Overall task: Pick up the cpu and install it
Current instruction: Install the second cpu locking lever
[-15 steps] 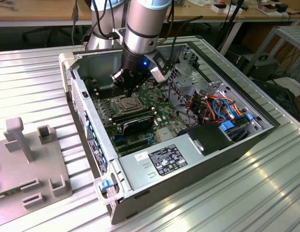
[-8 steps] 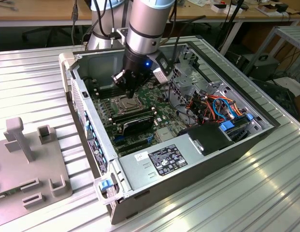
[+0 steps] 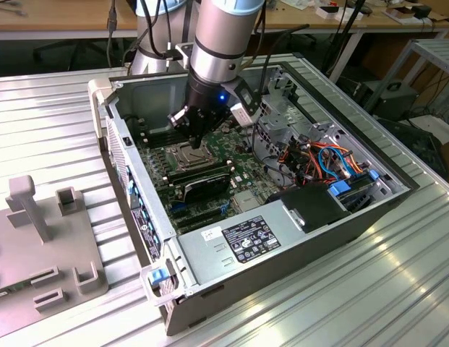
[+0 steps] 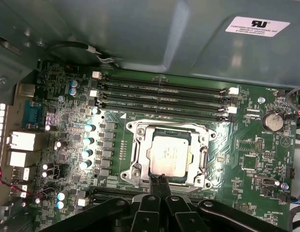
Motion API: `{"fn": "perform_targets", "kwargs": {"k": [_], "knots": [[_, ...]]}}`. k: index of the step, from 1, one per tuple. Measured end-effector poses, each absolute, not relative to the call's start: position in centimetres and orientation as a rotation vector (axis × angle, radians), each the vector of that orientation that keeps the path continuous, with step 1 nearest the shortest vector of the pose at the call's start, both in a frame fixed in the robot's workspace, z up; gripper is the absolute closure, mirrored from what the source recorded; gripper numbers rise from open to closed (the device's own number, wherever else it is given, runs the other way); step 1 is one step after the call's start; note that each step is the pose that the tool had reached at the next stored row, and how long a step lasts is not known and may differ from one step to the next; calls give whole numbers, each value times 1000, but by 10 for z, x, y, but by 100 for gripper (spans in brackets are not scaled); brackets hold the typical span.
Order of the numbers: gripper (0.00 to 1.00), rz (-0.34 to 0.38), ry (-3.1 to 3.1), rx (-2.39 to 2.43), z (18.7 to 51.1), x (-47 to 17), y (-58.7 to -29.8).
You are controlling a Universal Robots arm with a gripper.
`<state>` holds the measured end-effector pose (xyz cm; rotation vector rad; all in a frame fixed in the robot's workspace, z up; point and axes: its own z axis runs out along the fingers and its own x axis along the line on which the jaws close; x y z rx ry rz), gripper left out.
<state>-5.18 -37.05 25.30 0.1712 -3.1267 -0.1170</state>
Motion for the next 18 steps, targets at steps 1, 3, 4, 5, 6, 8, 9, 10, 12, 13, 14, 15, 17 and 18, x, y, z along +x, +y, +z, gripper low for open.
{"fn": "perform_targets", "kwargs": {"k": [1, 3, 4, 5, 6, 8, 9, 10, 12, 13, 14, 15, 17, 18], "knots": [[89, -117, -3127, 171, 253, -52, -371], [89, -117, -3127, 171, 253, -52, -371], [89, -118, -3127, 171, 253, -52, -371], [89, -118, -3127, 171, 253, -52, -371], [89, -119, -3127, 171, 253, -52, -371], [89, -120, -3127, 171, 253, -52, -372], [89, -120, -3127, 171, 253, -52, -373], [89, -120, -3127, 171, 253, -52, -373], [89, -120, -3127, 171, 253, -52, -375], [89, -120, -3127, 171, 253, -52, -377], [89, -120, -3127, 171, 253, -52, -379], [89, -120, -3127, 171, 253, -52, -380], [89, -120, -3127, 171, 253, -52, -381], [89, -121, -3127, 171, 253, -52, -382]]}}
